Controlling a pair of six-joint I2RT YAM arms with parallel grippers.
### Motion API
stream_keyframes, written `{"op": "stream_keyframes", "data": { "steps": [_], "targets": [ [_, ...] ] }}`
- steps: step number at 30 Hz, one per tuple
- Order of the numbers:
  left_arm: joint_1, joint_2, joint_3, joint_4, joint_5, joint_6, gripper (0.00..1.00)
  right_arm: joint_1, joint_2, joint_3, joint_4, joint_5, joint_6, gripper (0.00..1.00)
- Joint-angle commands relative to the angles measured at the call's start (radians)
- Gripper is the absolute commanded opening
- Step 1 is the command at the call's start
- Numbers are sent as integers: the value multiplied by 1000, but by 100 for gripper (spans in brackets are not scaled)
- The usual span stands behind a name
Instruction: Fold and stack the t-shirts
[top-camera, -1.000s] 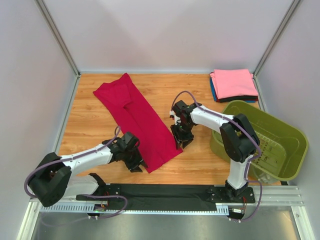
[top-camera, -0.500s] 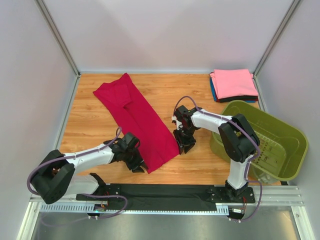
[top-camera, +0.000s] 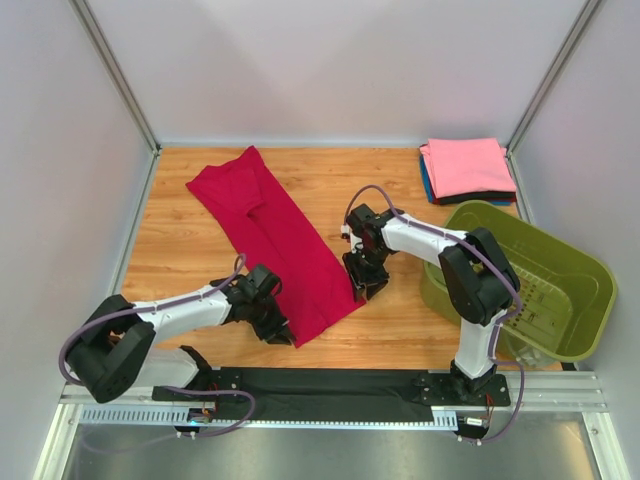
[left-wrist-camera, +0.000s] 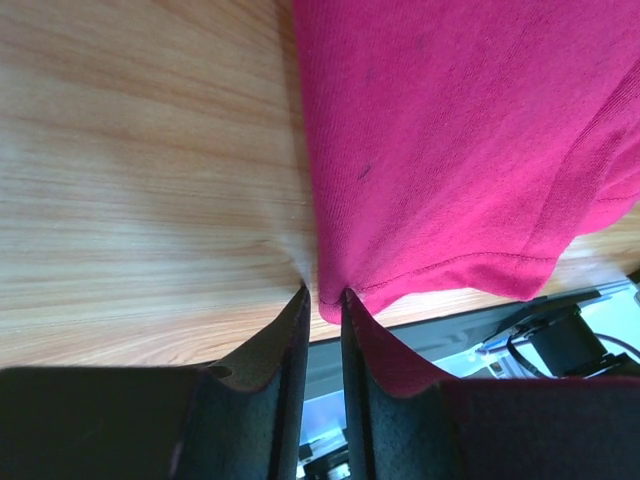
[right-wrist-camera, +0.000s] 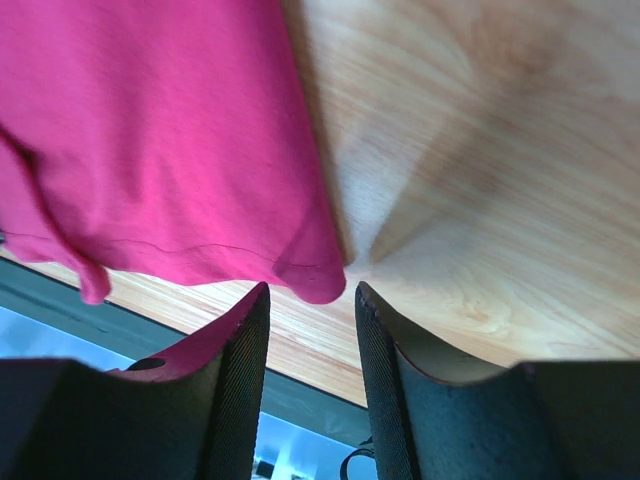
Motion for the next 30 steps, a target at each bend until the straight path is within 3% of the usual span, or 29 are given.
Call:
{"op": "stream_keyframes", "data": {
  "steps": [1,6,11,14,16,21,30],
  "targets": [
    [2,35,12,-42,-37,32,26,-2,-27,58,-1,2,-9,42],
    [0,53,29,-53,-41,44,20,-2,10,58,11,0,-12,38],
    [2,58,51,-100,-53,49,0,-2,4,1,34,11,-3,38],
    [2,52,43,-103,-50,44,0,-2,-2,-33,53,20,-1,37],
    [2,44,34,-96,-41,41,0,-3,2,-42,62,14,3,31],
    [-4,27,25,-99,-24,29,0,-3,-16,-62,77,3,16,0],
    [-11,-49,20,-171,-27,32,0,3,-135,-151,64,-15,62,0]
  ]
}}
